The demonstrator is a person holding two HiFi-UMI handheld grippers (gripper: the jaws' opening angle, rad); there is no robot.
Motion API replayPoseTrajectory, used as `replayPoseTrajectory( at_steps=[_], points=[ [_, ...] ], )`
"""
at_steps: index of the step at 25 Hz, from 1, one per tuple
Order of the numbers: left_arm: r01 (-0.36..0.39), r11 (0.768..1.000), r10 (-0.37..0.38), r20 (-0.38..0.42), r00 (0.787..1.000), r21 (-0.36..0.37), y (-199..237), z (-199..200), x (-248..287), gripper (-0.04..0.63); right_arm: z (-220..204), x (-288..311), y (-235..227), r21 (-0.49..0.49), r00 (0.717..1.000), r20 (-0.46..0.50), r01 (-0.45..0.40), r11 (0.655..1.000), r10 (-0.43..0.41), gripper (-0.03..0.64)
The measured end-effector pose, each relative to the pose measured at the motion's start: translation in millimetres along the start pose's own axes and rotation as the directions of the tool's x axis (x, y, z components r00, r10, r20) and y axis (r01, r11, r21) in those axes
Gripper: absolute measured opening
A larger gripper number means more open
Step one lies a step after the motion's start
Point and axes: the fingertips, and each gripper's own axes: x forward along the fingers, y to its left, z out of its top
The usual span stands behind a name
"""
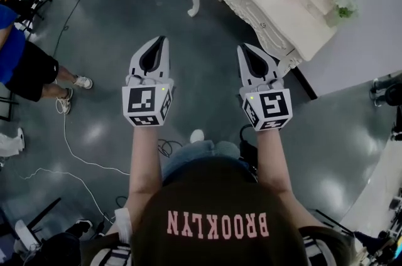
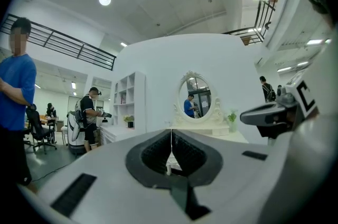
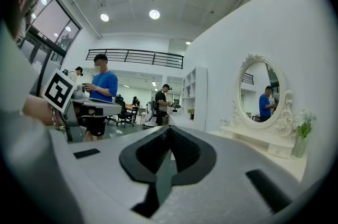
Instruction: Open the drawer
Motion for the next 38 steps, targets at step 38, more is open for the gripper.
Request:
replayPoseTrajectory(
  at_steps=[38],
  points=[
    [0.114, 0.993, -0.107, -0.168, 0.98, 0.034, 144, -72, 357, 0.006, -62, 368, -141, 0.102, 0.996, -0.093, 0.022, 0.995, -0.012, -0.003]
  ],
)
